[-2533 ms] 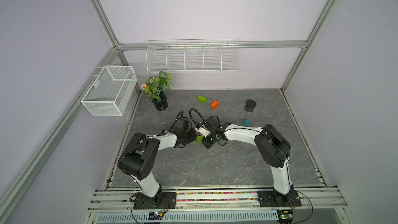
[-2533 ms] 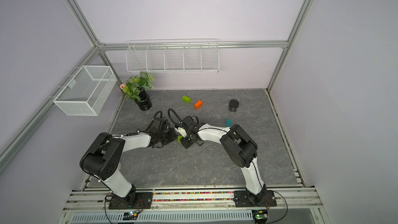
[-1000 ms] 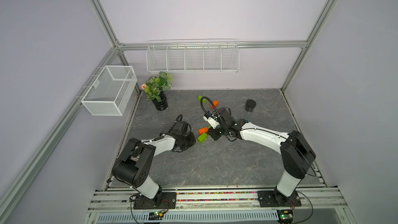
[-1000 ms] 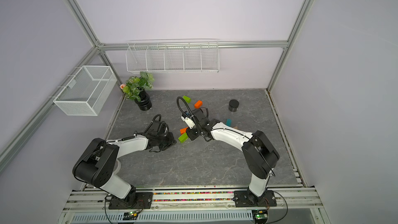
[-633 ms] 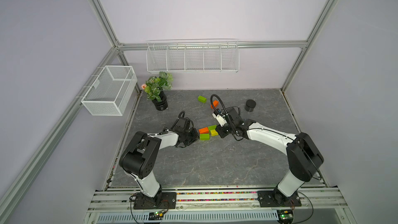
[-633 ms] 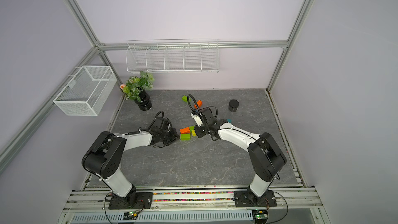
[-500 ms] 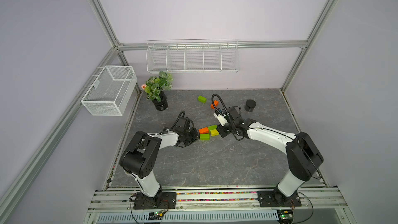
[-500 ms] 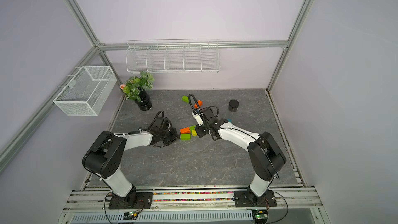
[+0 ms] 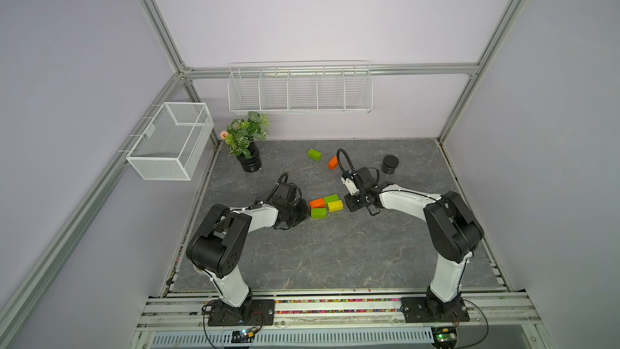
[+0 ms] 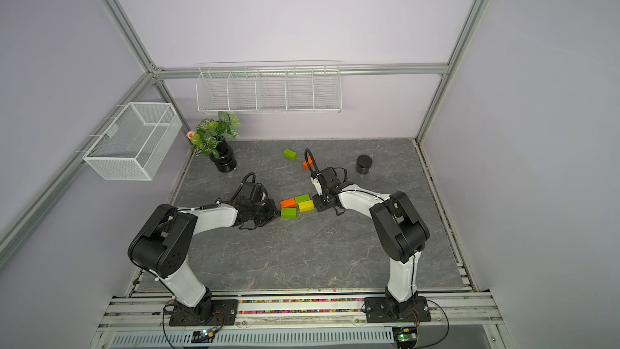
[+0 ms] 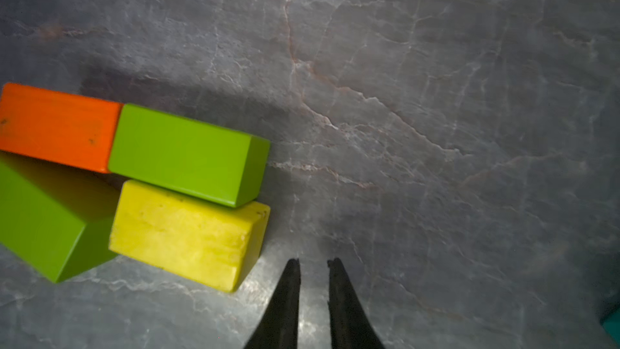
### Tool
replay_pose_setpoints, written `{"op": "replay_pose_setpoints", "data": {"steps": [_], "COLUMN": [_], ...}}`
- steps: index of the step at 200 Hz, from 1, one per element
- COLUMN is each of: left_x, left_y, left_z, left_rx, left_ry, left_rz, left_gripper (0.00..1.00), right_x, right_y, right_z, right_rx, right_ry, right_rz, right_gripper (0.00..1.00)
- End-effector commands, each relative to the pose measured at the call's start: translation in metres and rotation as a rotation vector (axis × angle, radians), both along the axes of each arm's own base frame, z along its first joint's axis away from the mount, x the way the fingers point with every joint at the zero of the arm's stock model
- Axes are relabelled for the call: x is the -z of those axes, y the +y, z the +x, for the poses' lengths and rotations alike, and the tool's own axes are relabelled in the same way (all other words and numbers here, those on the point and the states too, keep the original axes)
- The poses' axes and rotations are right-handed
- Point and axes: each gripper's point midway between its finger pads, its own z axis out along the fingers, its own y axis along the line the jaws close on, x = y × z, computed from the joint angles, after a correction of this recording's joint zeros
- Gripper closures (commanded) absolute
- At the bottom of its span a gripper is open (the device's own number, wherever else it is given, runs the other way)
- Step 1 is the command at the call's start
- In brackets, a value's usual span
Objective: Assemble a piece of candy with building blocks
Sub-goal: Assemble the building block at the center of the board.
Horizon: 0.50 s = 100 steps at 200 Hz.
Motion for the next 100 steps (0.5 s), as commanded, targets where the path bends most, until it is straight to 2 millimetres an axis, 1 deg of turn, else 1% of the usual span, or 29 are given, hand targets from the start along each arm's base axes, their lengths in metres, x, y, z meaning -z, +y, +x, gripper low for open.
{"op": "replay_pose_setpoints", "data": {"steps": [1,15,39,56,89,100], "left_x": [0.030,0.030,0.032,0.031,0.031,0.033], "left_y": [0.032,0.040,0.041,0.034,0.015,0.008], "left_z": [-0.037,-0.044,-0.055,-0.058,-0.054,-0.053], "left_rx": [-0.018,-0.014,0.003,0.024,0.063,0.075], "left_ry": [0.108,0.108,0.114,0.114,0.106,0.109], "left_rz": [0.150,0.180,0.163,0.128,0.113,0.110], "left_gripper": [1.00,1.00,1.00,1.00,1.00,1.00], "right_x": [0.001,0.005,0.008,0.007,0.006,0.004], "right_y": [0.007,0.011,0.019,0.025,0.029,0.033], "right_z": [0.005,0.007,0.010,0.010,0.008,0.006], "right_rx": [-0.006,-0.013,-0.023,-0.033,-0.040,-0.052], "right_ry": [-0.001,0.008,0.021,0.029,0.039,0.041], "right_rz": [0.021,0.026,0.053,0.083,0.106,0.127], "right_gripper": [0.79,0.79,0.80,0.80,0.80,0.80]}}
